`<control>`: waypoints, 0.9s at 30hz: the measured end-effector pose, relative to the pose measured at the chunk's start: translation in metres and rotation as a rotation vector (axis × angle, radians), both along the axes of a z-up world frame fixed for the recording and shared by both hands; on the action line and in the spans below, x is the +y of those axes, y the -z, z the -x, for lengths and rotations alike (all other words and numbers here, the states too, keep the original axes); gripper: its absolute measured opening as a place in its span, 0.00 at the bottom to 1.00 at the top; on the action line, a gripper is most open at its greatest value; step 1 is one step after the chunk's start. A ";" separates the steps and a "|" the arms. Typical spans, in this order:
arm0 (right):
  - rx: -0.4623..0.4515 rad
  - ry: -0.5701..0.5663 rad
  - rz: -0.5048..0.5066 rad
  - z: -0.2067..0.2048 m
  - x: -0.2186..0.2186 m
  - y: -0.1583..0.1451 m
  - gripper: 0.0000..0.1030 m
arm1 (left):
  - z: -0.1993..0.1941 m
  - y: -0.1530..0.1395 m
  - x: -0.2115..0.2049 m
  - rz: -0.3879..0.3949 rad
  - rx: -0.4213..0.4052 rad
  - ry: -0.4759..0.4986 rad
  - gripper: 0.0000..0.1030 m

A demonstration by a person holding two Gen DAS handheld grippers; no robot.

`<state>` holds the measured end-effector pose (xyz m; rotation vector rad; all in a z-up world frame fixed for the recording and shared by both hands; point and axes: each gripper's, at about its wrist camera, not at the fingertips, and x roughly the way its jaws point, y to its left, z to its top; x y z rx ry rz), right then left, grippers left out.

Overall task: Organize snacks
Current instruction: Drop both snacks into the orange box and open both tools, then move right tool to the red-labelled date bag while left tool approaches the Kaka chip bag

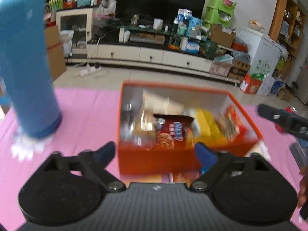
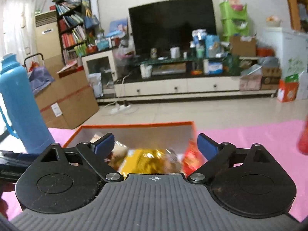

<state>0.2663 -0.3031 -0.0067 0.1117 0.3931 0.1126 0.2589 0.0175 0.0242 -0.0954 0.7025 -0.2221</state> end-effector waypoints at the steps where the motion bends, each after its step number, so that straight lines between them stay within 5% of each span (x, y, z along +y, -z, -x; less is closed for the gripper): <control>1: -0.002 0.006 0.001 0.017 -0.007 0.001 0.86 | 0.014 0.006 0.002 0.001 0.008 0.005 0.95; 9: 0.206 0.137 -0.023 0.125 -0.082 0.061 0.86 | 0.090 0.071 -0.020 -0.061 0.142 0.108 0.95; 13: 0.226 0.186 0.017 0.136 -0.104 0.075 0.86 | 0.092 0.068 -0.043 -0.143 0.086 0.162 0.95; 19: 0.244 0.219 -0.129 0.125 -0.128 0.078 0.85 | 0.046 0.046 -0.102 0.007 0.085 0.247 0.95; 22: 0.184 0.298 -0.181 0.135 -0.149 0.069 0.85 | 0.016 0.042 -0.153 0.080 0.139 0.312 0.95; 27: 0.154 0.473 -0.303 0.151 -0.199 0.071 0.86 | -0.025 0.061 -0.236 0.046 0.302 0.267 0.95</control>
